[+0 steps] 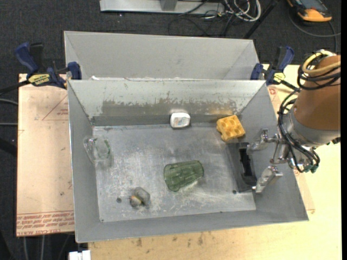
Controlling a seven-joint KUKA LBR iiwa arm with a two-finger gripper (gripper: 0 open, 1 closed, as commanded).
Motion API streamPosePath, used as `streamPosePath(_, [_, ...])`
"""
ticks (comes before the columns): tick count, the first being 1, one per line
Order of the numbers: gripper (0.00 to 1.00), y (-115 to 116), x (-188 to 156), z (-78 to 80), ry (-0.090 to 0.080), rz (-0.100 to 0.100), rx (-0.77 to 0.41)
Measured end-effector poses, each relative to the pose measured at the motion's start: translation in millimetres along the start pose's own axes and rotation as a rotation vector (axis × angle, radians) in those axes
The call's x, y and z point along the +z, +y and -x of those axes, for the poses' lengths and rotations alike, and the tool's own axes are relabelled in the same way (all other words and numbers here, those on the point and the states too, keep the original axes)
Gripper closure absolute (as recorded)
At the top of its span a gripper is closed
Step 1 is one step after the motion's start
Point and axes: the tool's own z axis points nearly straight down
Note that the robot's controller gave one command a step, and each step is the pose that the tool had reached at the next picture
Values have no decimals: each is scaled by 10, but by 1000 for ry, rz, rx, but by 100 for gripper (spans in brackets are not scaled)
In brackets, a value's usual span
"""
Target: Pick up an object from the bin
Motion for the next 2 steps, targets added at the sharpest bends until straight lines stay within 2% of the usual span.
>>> streamPosePath(1, [0,5,-38,16,-8,-2,-3])
streamPosePath(2, [0,-70,346,129,-15,-2,61])
